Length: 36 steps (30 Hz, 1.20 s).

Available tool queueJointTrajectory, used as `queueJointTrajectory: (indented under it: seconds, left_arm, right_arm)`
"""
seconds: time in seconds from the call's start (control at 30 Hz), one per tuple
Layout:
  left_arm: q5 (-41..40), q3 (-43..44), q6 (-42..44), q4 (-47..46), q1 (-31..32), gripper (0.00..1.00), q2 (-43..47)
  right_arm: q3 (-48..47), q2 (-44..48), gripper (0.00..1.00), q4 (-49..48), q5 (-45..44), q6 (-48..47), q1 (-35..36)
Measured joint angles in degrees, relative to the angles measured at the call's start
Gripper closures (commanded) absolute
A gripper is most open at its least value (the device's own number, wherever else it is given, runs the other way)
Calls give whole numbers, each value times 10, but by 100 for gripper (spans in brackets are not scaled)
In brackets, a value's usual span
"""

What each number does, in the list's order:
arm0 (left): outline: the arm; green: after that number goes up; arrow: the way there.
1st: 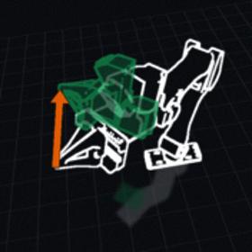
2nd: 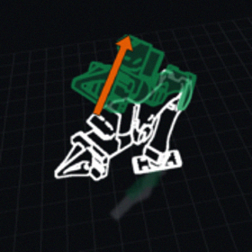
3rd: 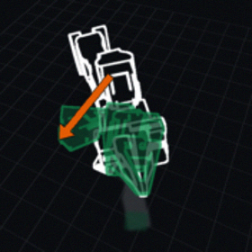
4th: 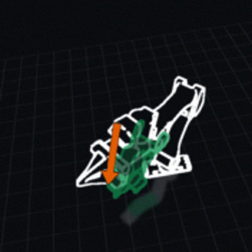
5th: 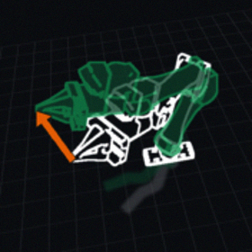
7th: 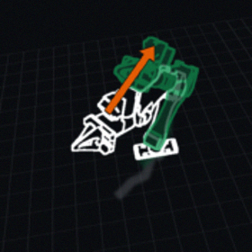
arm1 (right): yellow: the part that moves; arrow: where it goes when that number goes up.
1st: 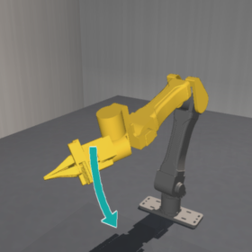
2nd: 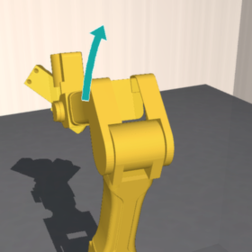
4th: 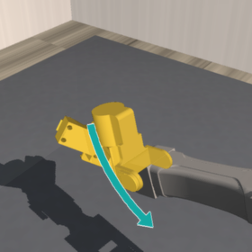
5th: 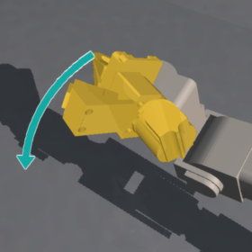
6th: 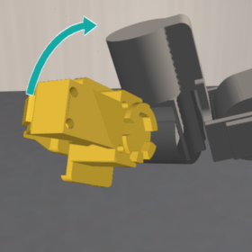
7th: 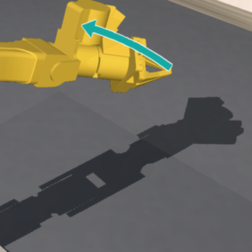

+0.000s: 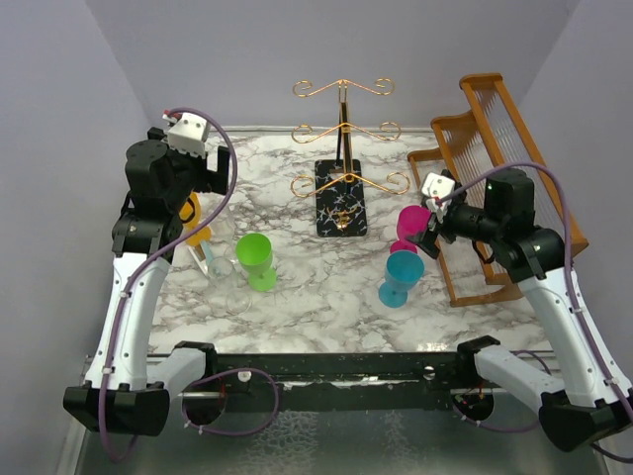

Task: Place the wine glass upside down on the wine glass rack

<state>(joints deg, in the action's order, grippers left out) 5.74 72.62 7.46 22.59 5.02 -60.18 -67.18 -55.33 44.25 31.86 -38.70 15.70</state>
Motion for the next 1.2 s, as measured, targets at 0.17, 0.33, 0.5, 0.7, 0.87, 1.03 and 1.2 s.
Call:
queueJointTrajectory:
  seconds: [0.17,0.33,0.5,0.7,0.87,1.03,1.2]
  left_arm:
    - [30,-9,6,1,0,1,-3]
    - [57,-24,15,7,0,1,-5]
    - [80,-42,23,17,0,1,-9]
    - [92,-44,24,24,0,1,-15]
    - [97,-44,24,24,0,1,-19]
    - [101,-44,23,24,0,1,-26]
    - [101,-44,23,24,0,1,-29]
  right_arm:
    - [9,19,0,22,22,-15,0]
    - [30,25,5,24,29,-21,0]
    - [55,10,16,30,18,-23,0]
    - [63,-10,27,49,-9,-26,0]
    - [71,-16,32,61,-33,-25,0]
    - [75,-22,35,77,-51,-25,1]
    - [83,-39,38,88,-62,-24,1]
